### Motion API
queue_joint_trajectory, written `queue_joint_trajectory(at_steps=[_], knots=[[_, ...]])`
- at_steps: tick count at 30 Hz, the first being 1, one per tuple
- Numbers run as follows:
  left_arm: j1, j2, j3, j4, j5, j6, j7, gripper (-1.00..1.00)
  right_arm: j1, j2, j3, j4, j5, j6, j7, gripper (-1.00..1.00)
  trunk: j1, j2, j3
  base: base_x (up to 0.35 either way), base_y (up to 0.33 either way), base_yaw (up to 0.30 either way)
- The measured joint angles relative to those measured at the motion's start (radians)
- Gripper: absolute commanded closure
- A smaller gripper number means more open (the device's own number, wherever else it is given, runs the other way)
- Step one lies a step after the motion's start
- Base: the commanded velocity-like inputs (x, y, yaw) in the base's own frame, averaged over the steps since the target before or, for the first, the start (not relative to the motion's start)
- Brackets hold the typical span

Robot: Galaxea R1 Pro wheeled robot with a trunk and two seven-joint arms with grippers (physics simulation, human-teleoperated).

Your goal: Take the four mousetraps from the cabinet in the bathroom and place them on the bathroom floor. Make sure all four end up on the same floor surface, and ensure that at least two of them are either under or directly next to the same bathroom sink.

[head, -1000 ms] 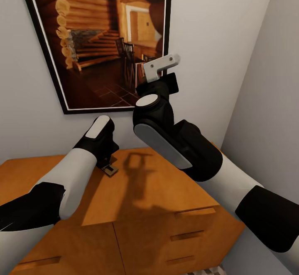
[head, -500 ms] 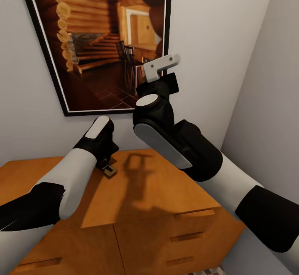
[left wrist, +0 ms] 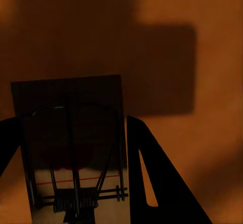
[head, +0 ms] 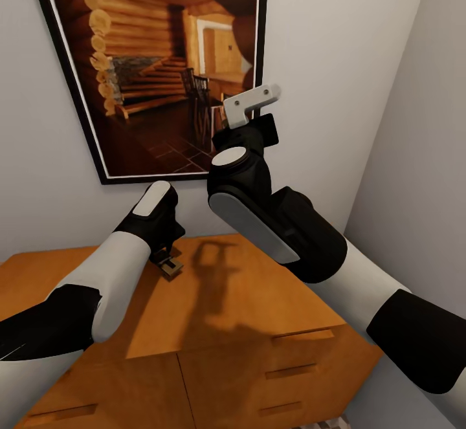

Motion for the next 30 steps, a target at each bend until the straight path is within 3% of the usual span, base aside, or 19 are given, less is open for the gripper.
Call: queue_joint_trajectory(at_steps=[6,10,30], knots=[[0.000,0.000,0.000,0.000,0.000,0.001,0.000,1.00,0.000,0.000,0.000,0.000,0.000,0.000,-0.001,1.00,0.000,0.000,0.000,0.000,0.000,0.000],[0.000,0.000,0.001,0.001,0.000,0.001,0.000,1.00,0.000,0.000,0.000,0.000,0.001,0.000,-0.001,1.00,-0.015,0.028,0.012,0.000,0.000,0.000],[0.000,0.001,0.003,-0.001,0.003,0.033,-0.001,1.00,0.000,0.000,0.002,0.000,0.000,0.001,-0.001,1.00,-0.015,0.028,0.013,-0.042,0.000,0.000]])
